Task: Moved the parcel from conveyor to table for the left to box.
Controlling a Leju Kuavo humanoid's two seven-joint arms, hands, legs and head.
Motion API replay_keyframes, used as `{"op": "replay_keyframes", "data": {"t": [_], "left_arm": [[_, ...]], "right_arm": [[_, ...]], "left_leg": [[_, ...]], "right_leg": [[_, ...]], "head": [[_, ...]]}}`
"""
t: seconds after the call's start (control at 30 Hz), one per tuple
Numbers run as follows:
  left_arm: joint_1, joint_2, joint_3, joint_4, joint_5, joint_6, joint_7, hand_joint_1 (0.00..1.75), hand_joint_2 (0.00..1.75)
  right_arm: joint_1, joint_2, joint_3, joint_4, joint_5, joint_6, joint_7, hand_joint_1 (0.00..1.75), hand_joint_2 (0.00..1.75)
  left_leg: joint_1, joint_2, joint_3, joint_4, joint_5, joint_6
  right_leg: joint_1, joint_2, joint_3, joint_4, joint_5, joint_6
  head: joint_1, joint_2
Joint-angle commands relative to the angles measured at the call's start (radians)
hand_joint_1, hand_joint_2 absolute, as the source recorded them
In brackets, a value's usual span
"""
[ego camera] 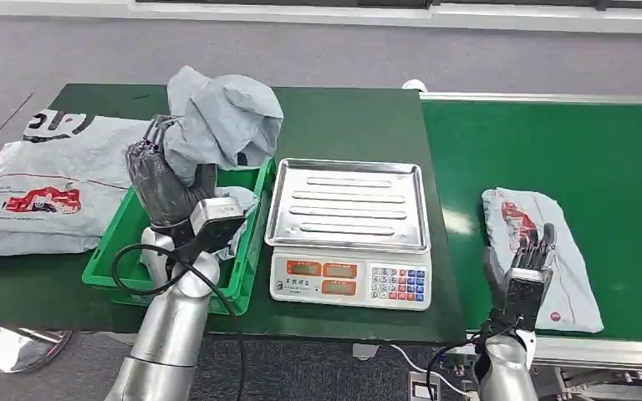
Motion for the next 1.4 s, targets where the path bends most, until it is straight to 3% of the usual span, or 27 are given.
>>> {"op": "replay_keyframes", "data": {"t": [0.03,0.2,0.23,0.27,0.33,0.37,0.4,0.73,1.03,1.1,1.2,1.23,1.27,1.3,1.33,1.4], "left_arm": [[-0.082,0.006,0.318,0.014,-0.321,-0.005,0.033,1.75,1.75],[-0.198,0.006,0.539,0.147,-0.45,-0.005,0.034,1.75,1.75],[-0.225,0.042,0.509,0.274,-0.52,-0.005,0.159,1.75,1.75],[-0.292,0.122,0.411,0.555,-0.606,-0.005,0.398,1.75,1.75],[-0.345,0.173,0.297,0.744,-0.665,-0.143,0.624,1.75,1.75],[-0.388,0.187,0.218,0.852,-0.731,-0.52,0.766,1.75,1.75],[-0.381,0.177,0.198,0.863,-0.735,-0.602,0.785,1.75,1.75],[-0.373,0.168,0.156,0.862,-0.685,-0.659,0.78,1.75,1.75],[-0.357,0.121,0.082,0.786,-0.54,-0.523,0.632,1.75,1.75],[-0.332,0.102,0.061,0.727,-0.46,-0.435,0.569,1.75,1.75],[-0.333,0.098,0.058,0.726,-0.458,-0.437,0.57,1.75,1.75],[-0.333,0.098,0.058,0.726,-0.458,-0.437,0.57,0.52,1.75],[-0.309,0.096,0.041,0.68,-0.405,-0.359,0.517,0.0,1.75],[-0.287,0.085,0.039,0.627,-0.302,-0.321,0.438,0.0,1.75],[-0.269,0.083,0.014,0.584,-0.217,-0.299,0.389,0.0,0.0],[-0.216,0.078,-0.045,0.458,-0.024,-0.312,0.332,0.0,0.0]], "right_arm": [[-0.015,0.02,-0.032,0.018,0.009,-0.002,0.008,0.0,1.75],[-0.019,-0.009,-0.024,0.013,-0.001,-0.006,0.026,0.0,1.75],[-0.011,-0.012,-0.027,0.006,-0.002,-0.005,0.028,0.0,1.75],[-0.002,-0.012,-0.031,-0.003,0.0,0.0,0.029,0.0,1.75],[-0.001,-0.009,-0.043,-0.008,0.009,0.012,0.029,0.0,1.75],[0.0,-0.005,-0.074,-0.022,0.03,0.019,0.042,0.0,1.75],[0.005,-0.005,-0.089,-0.038,0.039,0.031,0.051,0.0,1.75],[0.025,0.029,-0.148,-0.095,0.092,0.071,0.073,0.0,1.75],[0.038,0.037,-0.17,-0.121,0.098,0.084,0.076,0.0,1.75],[0.039,0.039,-0.168,-0.122,0.099,0.086,0.077,0.0,1.75],[0.039,0.04,-0.168,-0.122,0.1,0.086,0.078,0.0,1.75],[0.039,0.04,-0.168,-0.122,0.1,0.086,0.078,0.0,1.75],[0.037,0.042,-0.164,-0.121,0.101,0.086,0.078,0.0,1.75],[0.029,0.04,-0.16,-0.111,0.103,0.084,0.087,0.0,1.75],[0.024,0.039,-0.158,-0.103,0.103,0.08,0.088,0.0,1.75],[0.011,0.033,-0.153,-0.08,0.105,0.058,0.092,0.0,1.75]], "left_leg": [[0.002,0.006,0.007,-0.003,-0.001,-0.001],[0.001,0.003,0.004,-0.002,0.0,-0.001],[0.001,0.003,0.002,-0.001,0.0,-0.001],[0.001,0.003,0.004,-0.002,0.0,-0.001],[0.0,-0.005,0.006,-0.004,0.003,-0.002],[0.0,-0.006,0.006,-0.004,0.003,-0.001],[0.0,-0.006,0.006,-0.004,0.003,-0.001],[0.0,0.0,0.003,-0.001,0.002,-0.001],[0.001,-0.003,0.003,-0.001,0.002,0.0],[0.0,-0.003,0.001,0.0,0.001,0.0],[0.001,-0.004,0.002,-0.001,0.001,0.001],[0.0,-0.003,0.002,0.0,0.001,0.001],[0.0,-0.003,0.001,0.0,0.001,0.001],[0.0,-0.002,0.003,-0.001,0.001,0.0],[-0.001,-0.001,0.002,-0.001,0.001,0.0],[-0.001,-0.002,0.001,0.0,0.002,0.0]], "right_leg": [[0.002,0.006,0.005,-0.004,0.001,-0.002],[0.001,0.004,0.002,-0.001,0.001,-0.002],[0.001,0.003,0.001,-0.001,0.001,-0.001],[0.001,0.004,0.002,-0.002,0.001,-0.001],[0.0,-0.004,0.006,-0.003,0.0,-0.002],[0.0,-0.005,0.005,-0.002,0.0,-0.002],[0.0,-0.006,0.006,-0.003,0.0,-0.002],[0.0,0.001,0.002,-0.001,0.001,-0.002],[0.001,-0.002,0.004,-0.003,0.001,-0.002],[0.0,-0.002,0.001,-0.001,0.0,-0.001],[0.001,-0.003,0.004,-0.003,0.0,-0.001],[0.0,-0.002,0.003,-0.001,0.0,-0.001],[0.0,-0.002,0.003,-0.001,0.0,-0.001],[0.0,-0.001,0.004,-0.002,0.001,-0.001],[0.0,0.0,0.002,-0.001,0.001,-0.001],[0.0,0.0,0.001,-0.001,0.001,-0.001]], "head": [[0.0,0.0],[0.0,0.0],[0.0,0.0],[0.0,0.0],[0.0,0.0],[0.0,0.0],[0.0,0.0],[0.0,0.0],[0.0,0.0],[0.0,0.0],[0.0,0.0],[0.0,0.0],[0.0,0.0],[0.0,0.0],[0.0,0.0],[0.0,0.0]]}}
